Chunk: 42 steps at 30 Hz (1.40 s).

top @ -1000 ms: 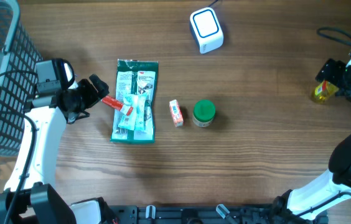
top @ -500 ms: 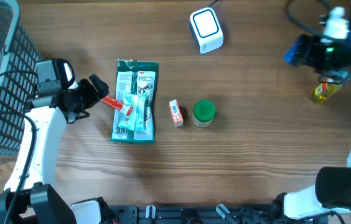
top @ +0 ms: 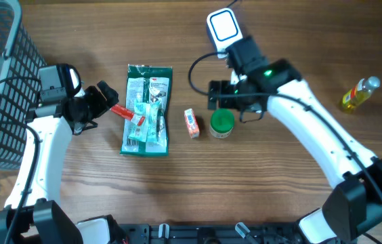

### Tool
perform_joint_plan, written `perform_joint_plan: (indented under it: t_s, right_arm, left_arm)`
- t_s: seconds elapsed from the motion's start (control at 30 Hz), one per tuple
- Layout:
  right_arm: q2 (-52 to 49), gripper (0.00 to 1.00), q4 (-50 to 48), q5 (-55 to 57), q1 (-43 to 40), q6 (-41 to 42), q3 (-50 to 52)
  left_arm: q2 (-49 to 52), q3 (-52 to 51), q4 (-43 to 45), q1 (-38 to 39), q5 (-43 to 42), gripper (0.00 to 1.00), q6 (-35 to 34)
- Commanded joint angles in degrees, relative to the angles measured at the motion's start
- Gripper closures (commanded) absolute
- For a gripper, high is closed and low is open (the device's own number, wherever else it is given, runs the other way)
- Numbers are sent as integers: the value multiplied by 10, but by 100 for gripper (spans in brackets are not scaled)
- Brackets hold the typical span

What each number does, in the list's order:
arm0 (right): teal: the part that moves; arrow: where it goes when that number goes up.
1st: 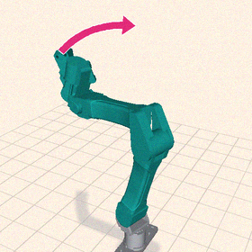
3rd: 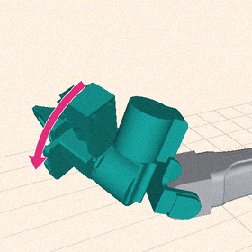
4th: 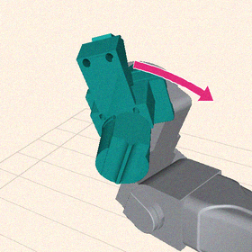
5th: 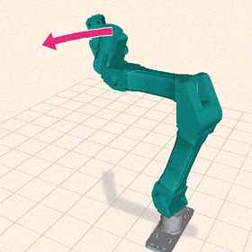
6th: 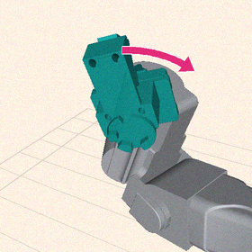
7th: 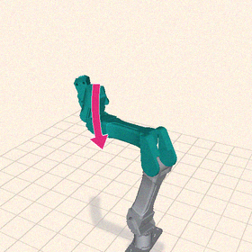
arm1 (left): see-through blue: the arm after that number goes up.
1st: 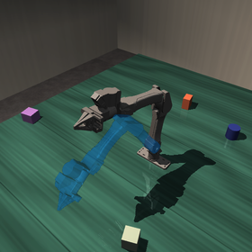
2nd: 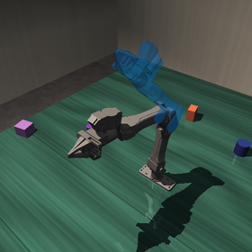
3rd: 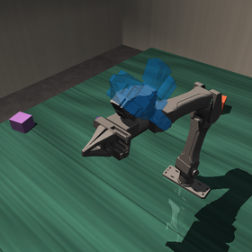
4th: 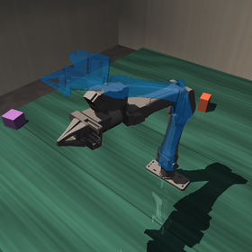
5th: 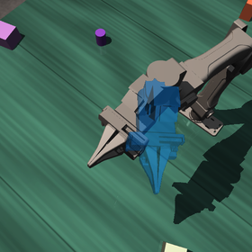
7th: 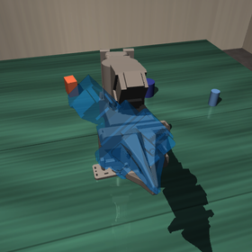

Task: Scan the item barcode
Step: 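Move the right gripper over the green-capped jar and grasp it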

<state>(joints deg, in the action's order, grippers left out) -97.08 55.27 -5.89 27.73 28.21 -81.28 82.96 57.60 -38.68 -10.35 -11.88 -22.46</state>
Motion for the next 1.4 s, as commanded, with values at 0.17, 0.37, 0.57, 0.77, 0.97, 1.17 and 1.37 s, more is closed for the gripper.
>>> perform_joint_plan:
  t_s: [0.17, 0.37, 0.57, 0.77, 0.97, 1.17, 1.37]
  right_arm:
    - [-6, 0, -97, 63, 46, 65, 120]
    - [-7, 3, -133, 63, 46, 65, 154]
    - [-7, 10, -137, 61, 46, 70, 154]
    - [-7, 14, -137, 59, 46, 80, 154]
    - [-7, 12, -137, 51, 46, 77, 154]
    - [-7, 17, -151, 45, 46, 78, 154]
    - [-7, 21, -150, 49, 46, 48, 154]
  left_arm:
    - [-3, 6, 0, 0, -3, 0, -5]
    - [-3, 6, 0, 0, -3, 0, -5]
    - [-3, 6, 0, 0, -3, 0, -5]
    - [-3, 6, 1, 0, -3, 0, -5]
    - [-3, 6, 0, 0, -3, 0, -5]
    - [-3, 6, 0, 0, -3, 0, -5]
    - [-3, 6, 0, 0, -3, 0, -5]
